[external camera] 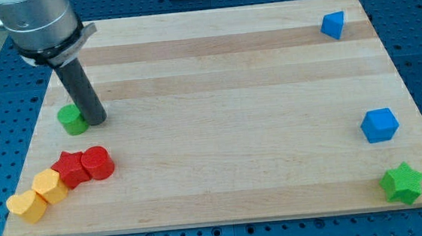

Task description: Push the red circle into the red star

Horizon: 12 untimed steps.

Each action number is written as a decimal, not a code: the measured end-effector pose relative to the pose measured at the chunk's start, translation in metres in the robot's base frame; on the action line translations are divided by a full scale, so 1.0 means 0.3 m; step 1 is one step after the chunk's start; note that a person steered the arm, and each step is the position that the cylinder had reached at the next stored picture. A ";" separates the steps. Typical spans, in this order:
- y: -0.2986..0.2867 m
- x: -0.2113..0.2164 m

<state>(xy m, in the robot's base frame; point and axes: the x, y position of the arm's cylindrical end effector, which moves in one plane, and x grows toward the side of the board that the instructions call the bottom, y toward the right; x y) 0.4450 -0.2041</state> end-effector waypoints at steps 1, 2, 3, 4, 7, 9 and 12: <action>-0.003 0.000; -0.017 -0.005; -0.021 -0.009; 0.080 -0.011; 0.096 0.077; 0.038 0.099; 0.046 0.211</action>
<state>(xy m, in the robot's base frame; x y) 0.5083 -0.1903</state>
